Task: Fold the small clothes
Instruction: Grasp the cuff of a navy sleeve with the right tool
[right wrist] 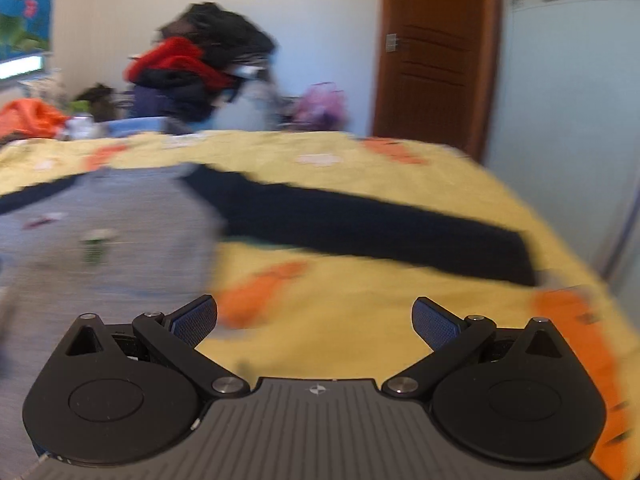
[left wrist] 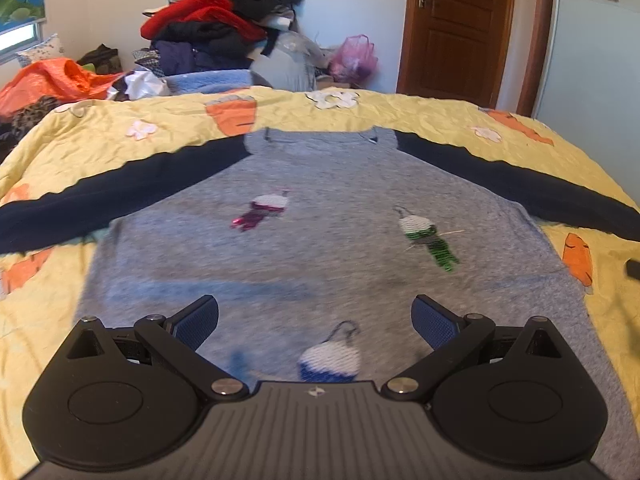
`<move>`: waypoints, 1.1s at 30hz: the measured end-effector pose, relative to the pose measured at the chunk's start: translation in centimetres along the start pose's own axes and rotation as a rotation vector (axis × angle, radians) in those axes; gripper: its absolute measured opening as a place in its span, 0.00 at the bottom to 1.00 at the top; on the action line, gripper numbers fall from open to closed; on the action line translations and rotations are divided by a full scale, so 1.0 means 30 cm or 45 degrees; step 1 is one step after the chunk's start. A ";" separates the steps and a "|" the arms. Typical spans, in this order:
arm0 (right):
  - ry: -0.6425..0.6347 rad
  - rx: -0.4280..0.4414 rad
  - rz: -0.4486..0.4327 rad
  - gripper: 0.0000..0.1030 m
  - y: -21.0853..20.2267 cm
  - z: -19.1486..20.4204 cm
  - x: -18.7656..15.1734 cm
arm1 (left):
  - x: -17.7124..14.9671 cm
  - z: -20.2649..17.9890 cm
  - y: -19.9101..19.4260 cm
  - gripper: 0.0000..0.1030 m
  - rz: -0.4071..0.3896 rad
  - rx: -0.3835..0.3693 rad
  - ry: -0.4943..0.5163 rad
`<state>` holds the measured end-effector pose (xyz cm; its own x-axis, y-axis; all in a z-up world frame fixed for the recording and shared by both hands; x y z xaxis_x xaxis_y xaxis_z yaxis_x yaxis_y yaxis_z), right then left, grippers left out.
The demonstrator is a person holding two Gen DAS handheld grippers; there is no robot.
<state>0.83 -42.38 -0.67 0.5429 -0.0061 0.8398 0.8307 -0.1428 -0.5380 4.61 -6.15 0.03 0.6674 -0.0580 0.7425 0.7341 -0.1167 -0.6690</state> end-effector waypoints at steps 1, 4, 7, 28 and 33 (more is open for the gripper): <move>0.034 -0.020 0.008 1.00 0.019 -0.064 0.003 | 0.006 -0.018 0.008 1.00 0.000 -0.025 -0.001; 0.141 -0.043 0.028 1.00 0.080 -0.242 0.021 | 0.028 -0.076 0.030 1.00 -0.009 -0.091 0.006; 0.259 -0.070 0.062 1.00 0.160 -0.384 0.041 | 0.045 -0.140 0.058 1.00 0.001 -0.131 0.026; 0.821 0.136 0.195 0.15 0.393 -0.544 0.093 | 0.092 -0.217 0.186 1.00 0.150 -0.317 -0.085; 0.799 0.262 0.109 0.15 0.350 -0.379 0.237 | 0.114 -0.121 0.137 1.00 0.095 -0.377 -0.150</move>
<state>12.00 -55.19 0.47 0.4846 -0.5932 0.6429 0.8284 0.0753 -0.5550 9.46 -10.43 -0.06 0.7405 0.0356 0.6712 0.6259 -0.4005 -0.6692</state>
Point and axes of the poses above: each gripper's, at about its wrist camera, not at the fingertips, and y roughly the way its jaws point, z to its left, x to its top, the point moved 4 cm from there along y, roughly the way its jaws point, and after that the axes turned 1 degree about -x, right-handed, at the moved point
